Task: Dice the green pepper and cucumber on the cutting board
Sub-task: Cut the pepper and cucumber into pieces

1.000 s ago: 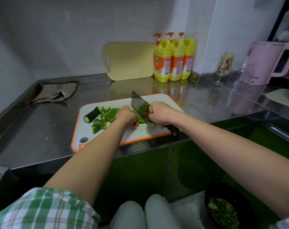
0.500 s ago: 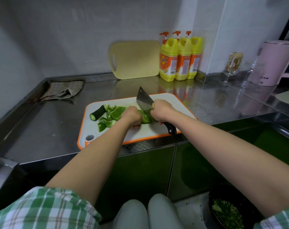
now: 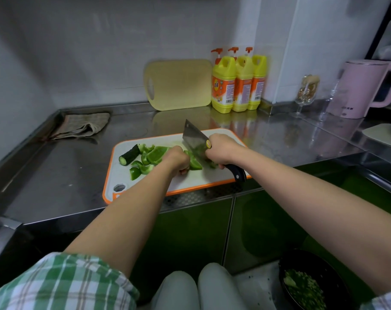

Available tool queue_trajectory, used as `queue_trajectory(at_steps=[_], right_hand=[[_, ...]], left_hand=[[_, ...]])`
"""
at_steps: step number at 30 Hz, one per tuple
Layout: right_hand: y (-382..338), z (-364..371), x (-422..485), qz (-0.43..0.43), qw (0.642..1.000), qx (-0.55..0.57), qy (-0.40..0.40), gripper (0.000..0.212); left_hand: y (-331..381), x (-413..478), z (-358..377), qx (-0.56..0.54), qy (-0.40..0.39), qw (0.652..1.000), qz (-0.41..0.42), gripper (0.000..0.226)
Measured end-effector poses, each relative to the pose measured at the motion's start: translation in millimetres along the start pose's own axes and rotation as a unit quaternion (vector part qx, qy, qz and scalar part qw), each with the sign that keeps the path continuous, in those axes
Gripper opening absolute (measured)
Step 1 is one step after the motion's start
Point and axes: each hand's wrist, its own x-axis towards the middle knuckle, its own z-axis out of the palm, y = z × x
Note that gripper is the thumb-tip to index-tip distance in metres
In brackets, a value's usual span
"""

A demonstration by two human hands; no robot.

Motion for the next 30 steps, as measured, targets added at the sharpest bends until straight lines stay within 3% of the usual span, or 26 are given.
queue_trajectory(at_steps=[10,16,20,23,25,27,30], right_hand=[[-3,16,4,0.004,1.000,-0.017,0.010,0.020],[-10,19,14,0.011,0.999,-0.038,0.016,0.019],[8,11,20,-0.009,0.996,0.055,0.067,0.022],[30,-4,22,0.007,0.982,0.139,0.129,0.019],[45,-12,22,0.021,0.971,0.196,0.133,0.021],[58,-14,21,0.032,0.965,0.231,0.119,0.024],[74,-8,19,0.046,0.958,0.264,0.106,0.030]], left_hand=[[3,-9,-6,0.025,-0.011,1.000,0.008,0.017],[9,-19,-17,0.211,0.010,0.976,0.051,0.019],[5,-16,-24,0.310,0.072,0.945,0.080,0.013],[9,-17,-19,0.366,0.133,0.912,0.132,0.034],[18,-15,-15,0.367,0.157,0.895,0.200,0.035],[25,-5,-9,0.332,0.099,0.896,0.277,0.038],[32,5,1,0.358,-0.072,0.872,0.326,0.058]])
